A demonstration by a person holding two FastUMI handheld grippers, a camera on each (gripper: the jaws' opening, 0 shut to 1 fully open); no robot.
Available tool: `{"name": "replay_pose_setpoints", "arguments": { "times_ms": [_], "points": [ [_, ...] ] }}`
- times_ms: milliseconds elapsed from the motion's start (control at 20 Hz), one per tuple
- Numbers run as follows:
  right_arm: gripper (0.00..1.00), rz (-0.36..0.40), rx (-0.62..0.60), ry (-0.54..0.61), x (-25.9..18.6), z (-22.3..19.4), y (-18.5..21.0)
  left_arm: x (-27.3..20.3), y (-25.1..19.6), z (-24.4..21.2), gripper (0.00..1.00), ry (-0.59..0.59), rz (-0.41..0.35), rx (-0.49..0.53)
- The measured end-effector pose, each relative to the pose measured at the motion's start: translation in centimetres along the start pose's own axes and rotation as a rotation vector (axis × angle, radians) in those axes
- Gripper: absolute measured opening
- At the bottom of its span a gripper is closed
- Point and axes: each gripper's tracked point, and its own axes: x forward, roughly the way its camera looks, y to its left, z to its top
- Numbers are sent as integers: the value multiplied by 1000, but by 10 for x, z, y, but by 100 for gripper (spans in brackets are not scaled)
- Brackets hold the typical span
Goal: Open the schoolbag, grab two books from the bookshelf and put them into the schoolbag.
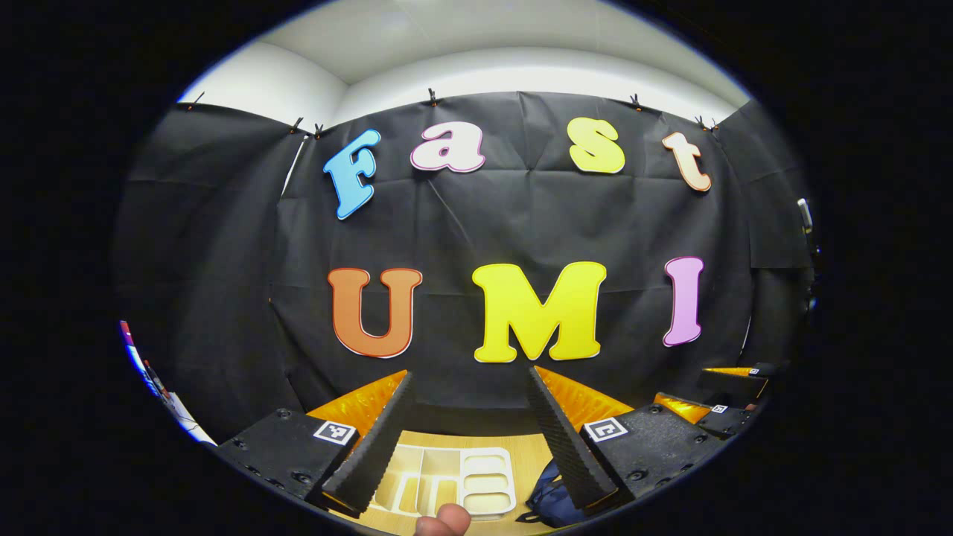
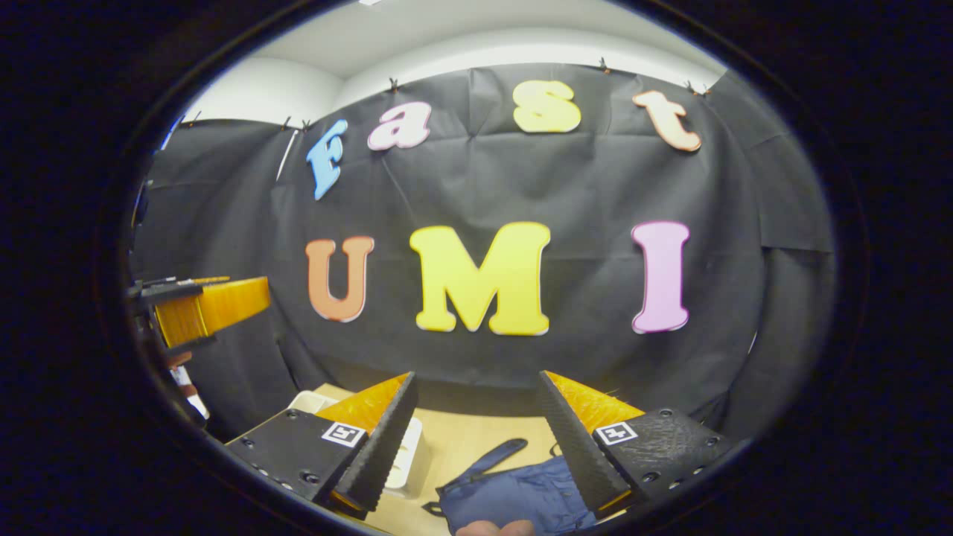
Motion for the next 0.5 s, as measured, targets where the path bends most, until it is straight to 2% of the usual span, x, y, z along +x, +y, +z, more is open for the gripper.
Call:
{"name": "replay_pose_setpoints", "arguments": {
  "times_ms": [50, 100, 200, 250, 300, 400, 450, 500],
  "points": [
    [96, -6, 2, -40, -5, 11, 2, -3, -1, 2, 100, -4, -5, -11],
    [96, -12, -5, -74, -9, 18, 3, -6, -3, 2, 94, -5, -12, -22],
    [95, -26, -25, -116, -20, 27, 5, -11, -2, 2, 100, -6, -20, -36],
    [94, -32, -17, -126, -26, 30, 7, -14, -3, 1, 89, -7, -27, -43],
    [93, -37, -5, -132, -29, 32, 8, -16, -3, -2, 96, -3, -32, -55],
    [96, -53, -17, -147, -34, 35, 6, -22, -1, -8, 96, 8, -32, -71],
    [95, -50, -28, -154, -38, 33, 9, -26, -1, -9, 100, 9, -31, -67],
    [93, -46, -40, -162, -38, 32, 12, -27, 1, -10, 96, 5, -27, -50]
  ]
}}
